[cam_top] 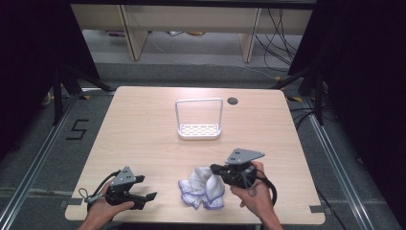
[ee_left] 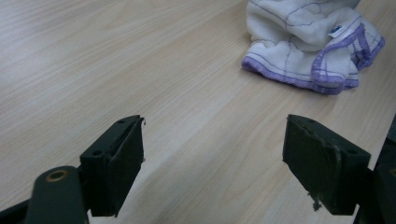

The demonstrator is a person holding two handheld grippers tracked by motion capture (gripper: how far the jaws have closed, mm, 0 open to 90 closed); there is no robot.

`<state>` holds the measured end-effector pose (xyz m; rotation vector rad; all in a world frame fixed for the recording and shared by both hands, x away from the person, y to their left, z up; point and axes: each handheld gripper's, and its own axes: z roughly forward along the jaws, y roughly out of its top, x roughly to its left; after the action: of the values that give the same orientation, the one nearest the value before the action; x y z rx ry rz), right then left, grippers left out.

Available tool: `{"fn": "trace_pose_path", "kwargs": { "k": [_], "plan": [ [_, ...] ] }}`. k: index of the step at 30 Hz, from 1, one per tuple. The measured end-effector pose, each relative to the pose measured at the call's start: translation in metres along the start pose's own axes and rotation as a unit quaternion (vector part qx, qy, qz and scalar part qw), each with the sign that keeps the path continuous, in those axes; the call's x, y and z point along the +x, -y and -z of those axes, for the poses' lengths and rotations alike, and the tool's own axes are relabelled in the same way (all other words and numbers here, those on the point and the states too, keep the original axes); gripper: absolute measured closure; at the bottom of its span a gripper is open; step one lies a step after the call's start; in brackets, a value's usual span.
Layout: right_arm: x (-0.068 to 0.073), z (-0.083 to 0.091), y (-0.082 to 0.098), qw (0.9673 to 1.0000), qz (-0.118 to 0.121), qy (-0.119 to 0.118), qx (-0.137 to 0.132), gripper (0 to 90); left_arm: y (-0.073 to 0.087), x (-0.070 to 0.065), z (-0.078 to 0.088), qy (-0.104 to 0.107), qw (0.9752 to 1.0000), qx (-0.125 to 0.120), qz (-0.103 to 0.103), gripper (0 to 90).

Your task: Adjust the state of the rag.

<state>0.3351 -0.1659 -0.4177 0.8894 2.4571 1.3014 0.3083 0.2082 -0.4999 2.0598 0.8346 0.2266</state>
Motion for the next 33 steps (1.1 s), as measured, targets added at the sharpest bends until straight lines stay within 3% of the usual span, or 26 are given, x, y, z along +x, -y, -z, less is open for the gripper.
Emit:
{"fn": "trace_pose_path", "kwargs": {
  "k": [2, 3, 4, 5, 6, 7, 11, 13, 15, 17, 18, 19, 20, 21, 22, 26, 27, 29, 32, 33],
  "plan": [
    [-0.014, 0.001, 0.009, 0.9992, -0.040, -0.002, 0.006, 88.8, -0.002, -0.007, -0.003, 0.009, 0.9999, -0.005, -0.003, 22.7],
    [-0.021, -0.001, 0.014, 0.9991, -0.043, 0.003, 0.003, 88.8, -0.002, -0.007, -0.003, 0.009, 0.9999, -0.005, -0.003, 23.0],
    [-0.027, -0.002, 0.019, 0.9984, -0.054, 0.001, 0.013, 88.7, -0.006, -0.012, -0.007, 0.029, 0.9994, 0.000, -0.017, 23.7],
    [-0.035, -0.006, 0.024, 0.9993, -0.035, 0.008, 0.009, 88.7, -0.007, -0.015, -0.009, 0.032, 0.9993, 0.001, -0.018, 24.1],
    [-0.036, -0.007, 0.027, 0.9979, -0.062, 0.003, 0.019, 88.7, -0.010, -0.019, -0.013, 0.036, 0.9990, -0.003, -0.026, 24.3],
    [-0.041, -0.008, 0.031, 0.9974, -0.061, 0.010, 0.036, 88.7, -0.012, -0.022, -0.017, 0.041, 0.9987, -0.003, -0.032, 24.8],
    [-0.055, -0.014, 0.040, 0.9966, -0.049, 0.031, 0.059, 88.6, -0.022, -0.034, -0.033, 0.074, 0.9963, 0.001, -0.044, 28.0],
    [-0.058, -0.017, 0.043, 0.9959, -0.050, 0.037, 0.065, 88.5, -0.028, -0.044, -0.045, 0.077, 0.9953, 0.002, -0.059, 29.0],
    [-0.061, -0.021, 0.044, 0.9957, -0.037, 0.049, 0.070, 88.2, -0.034, -0.051, -0.057, 0.080, 0.9928, 0.014, -0.089, 30.0],
    [-0.063, -0.024, 0.045, 0.9952, -0.040, 0.054, 0.071, 86.9, -0.038, -0.054, -0.068, 0.084, 0.9914, 0.023, -0.097, 31.5],
    [-0.063, -0.026, 0.045, 0.9946, -0.047, 0.057, 0.072, 84.5, -0.039, -0.056, -0.072, 0.086, 0.9913, 0.021, -0.098, 33.8],
    [-0.065, -0.026, 0.046, 0.9947, -0.034, 0.070, 0.067, 79.5, -0.042, -0.057, -0.075, 0.088, 0.9902, 0.024, -0.106, 36.2],
    [-0.065, -0.023, 0.045, 0.9930, -0.046, 0.074, 0.080, 73.7, -0.043, -0.058, -0.078, 0.088, 0.9893, 0.020, -0.115, 39.4],
    [-0.067, -0.021, 0.044, 0.9929, -0.051, 0.082, 0.069, 68.9, -0.045, -0.058, -0.080, 0.089, 0.9885, 0.021, -0.121, 43.7],
    [-0.066, -0.016, 0.043, 0.9920, -0.062, 0.089, 0.064, 65.2, -0.045, -0.059, -0.082, 0.084, 0.9887, 0.020, -0.123, 46.3],
    [-0.055, 0.005, 0.037, 0.9919, -0.061, 0.105, 0.039, 56.0, -0.044, -0.057, -0.082, 0.092, 0.9862, 0.019, -0.137, 70.8],
    [-0.049, 0.009, 0.037, 0.9929, -0.056, 0.100, 0.030, 55.5, -0.044, -0.057, -0.082, 0.093, 0.9867, 0.010, -0.132, 75.6],
    [-0.037, 0.013, 0.037, 0.9942, -0.049, 0.089, 0.034, 54.1, -0.046, -0.056, -0.080, 0.086, 0.9862, 0.015, -0.141, 82.0],
    [-0.021, 0.013, 0.040, 0.9967, -0.036, 0.063, 0.036, 53.9, -0.051, -0.054, -0.072, 0.082, 0.9885, -0.010, -0.127, 84.0],
    [-0.013, 0.013, 0.041, 0.9973, -0.036, 0.050, 0.040, 53.8, -0.055, -0.052, -0.068, 0.079, 0.9877, -0.010, -0.135, 84.2]
  ]
}}
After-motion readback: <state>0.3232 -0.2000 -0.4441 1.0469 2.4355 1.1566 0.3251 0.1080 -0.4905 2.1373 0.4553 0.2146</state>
